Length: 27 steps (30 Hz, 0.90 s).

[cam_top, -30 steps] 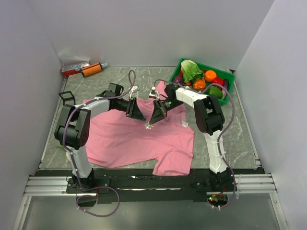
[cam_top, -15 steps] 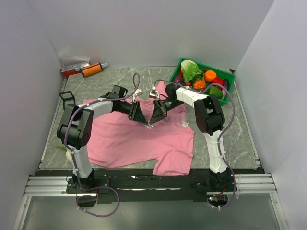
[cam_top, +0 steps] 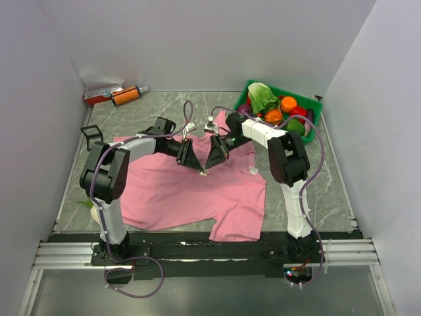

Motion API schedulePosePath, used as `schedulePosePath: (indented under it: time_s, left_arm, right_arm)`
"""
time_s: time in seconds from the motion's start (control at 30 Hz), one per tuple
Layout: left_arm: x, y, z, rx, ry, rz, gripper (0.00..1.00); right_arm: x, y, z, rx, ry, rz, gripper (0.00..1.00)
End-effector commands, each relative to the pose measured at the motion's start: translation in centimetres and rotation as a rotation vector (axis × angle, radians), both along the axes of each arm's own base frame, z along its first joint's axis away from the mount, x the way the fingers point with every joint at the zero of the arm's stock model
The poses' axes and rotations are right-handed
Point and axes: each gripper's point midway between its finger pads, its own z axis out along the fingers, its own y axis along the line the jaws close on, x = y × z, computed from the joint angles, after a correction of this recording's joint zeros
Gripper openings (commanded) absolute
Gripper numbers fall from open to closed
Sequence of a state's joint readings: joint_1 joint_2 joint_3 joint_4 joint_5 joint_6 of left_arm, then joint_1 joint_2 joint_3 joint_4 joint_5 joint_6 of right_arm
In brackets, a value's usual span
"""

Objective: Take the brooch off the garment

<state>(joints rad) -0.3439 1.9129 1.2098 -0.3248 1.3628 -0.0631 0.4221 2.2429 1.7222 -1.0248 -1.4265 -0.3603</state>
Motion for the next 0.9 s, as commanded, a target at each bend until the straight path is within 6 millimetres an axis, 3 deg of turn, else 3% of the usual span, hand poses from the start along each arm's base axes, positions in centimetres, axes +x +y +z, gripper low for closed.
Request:
schedulePosePath:
  time_s: [0.0, 0.87]
  left_arm:
    - [-0.4, -0.2, 1.1, -0.044, -0.041, -0.03, 0.35]
    - [0.7, -0.3, -0.8, 0.035, -0.038, 0.006, 0.2]
  right_arm:
    - [0.0, 0.3, 3.2, 0.054, -0.083, 0.007, 0.0]
    - [0.4, 0.6, 3.4, 0.057, -0.111, 0.01, 0.0]
